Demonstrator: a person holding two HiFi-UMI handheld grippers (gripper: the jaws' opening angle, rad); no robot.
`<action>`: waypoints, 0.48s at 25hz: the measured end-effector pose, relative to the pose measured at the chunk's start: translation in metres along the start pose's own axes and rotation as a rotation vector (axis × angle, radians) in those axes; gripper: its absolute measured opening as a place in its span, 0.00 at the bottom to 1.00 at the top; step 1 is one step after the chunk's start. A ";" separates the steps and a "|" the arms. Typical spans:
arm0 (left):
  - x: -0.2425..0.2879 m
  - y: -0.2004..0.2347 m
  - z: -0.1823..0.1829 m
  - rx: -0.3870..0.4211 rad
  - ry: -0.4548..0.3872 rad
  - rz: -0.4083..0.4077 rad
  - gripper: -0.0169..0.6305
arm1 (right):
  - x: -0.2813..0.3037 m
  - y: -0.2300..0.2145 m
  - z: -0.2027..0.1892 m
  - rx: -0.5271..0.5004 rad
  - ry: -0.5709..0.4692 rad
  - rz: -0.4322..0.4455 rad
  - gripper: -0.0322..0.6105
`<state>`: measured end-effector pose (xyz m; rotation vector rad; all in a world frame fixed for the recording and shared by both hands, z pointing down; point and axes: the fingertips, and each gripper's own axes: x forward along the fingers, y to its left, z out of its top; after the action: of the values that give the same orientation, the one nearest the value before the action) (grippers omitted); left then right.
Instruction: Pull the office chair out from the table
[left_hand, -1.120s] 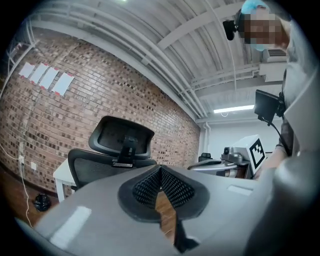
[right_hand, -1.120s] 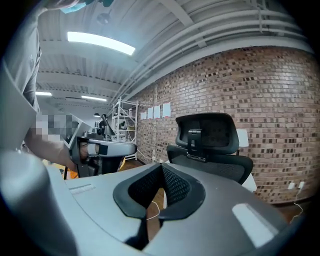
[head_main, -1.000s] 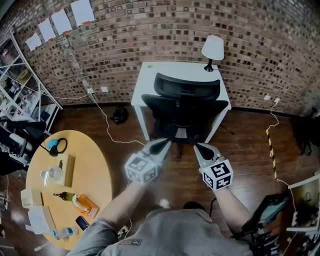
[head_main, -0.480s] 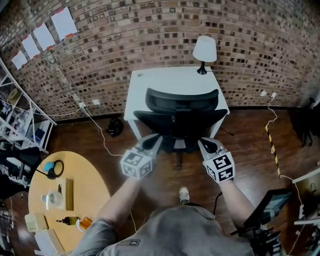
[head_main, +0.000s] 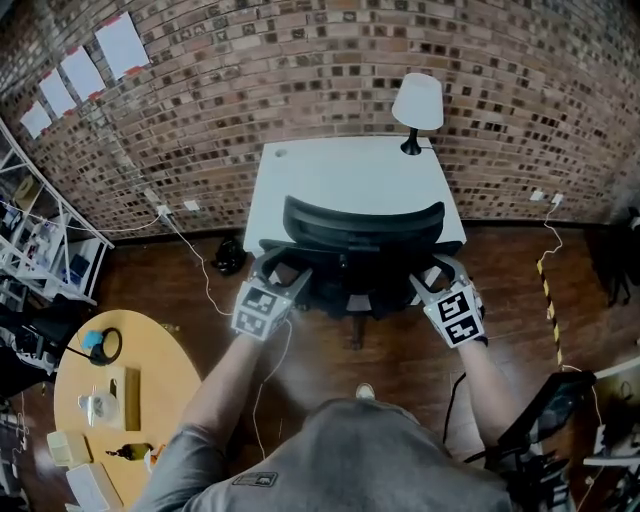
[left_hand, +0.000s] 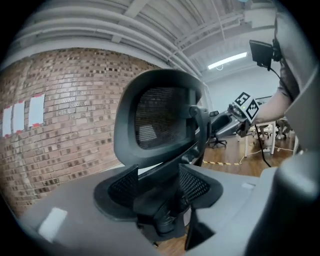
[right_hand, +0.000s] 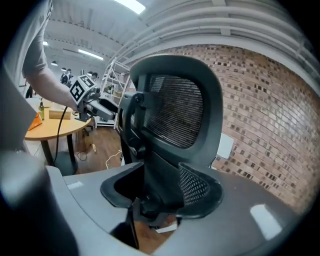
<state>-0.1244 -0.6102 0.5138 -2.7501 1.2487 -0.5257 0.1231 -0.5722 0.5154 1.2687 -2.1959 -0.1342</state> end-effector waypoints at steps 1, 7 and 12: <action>0.004 0.006 -0.005 0.010 0.021 0.008 0.41 | 0.005 -0.007 -0.004 -0.016 0.016 -0.002 0.44; 0.027 0.027 -0.020 0.087 0.110 -0.008 0.55 | 0.022 -0.036 -0.017 -0.112 0.077 -0.009 0.55; 0.044 0.026 -0.026 0.110 0.147 -0.074 0.57 | 0.026 -0.043 -0.018 -0.176 0.087 0.003 0.54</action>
<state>-0.1250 -0.6579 0.5449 -2.7165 1.1111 -0.7918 0.1557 -0.6130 0.5259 1.1520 -2.0632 -0.2596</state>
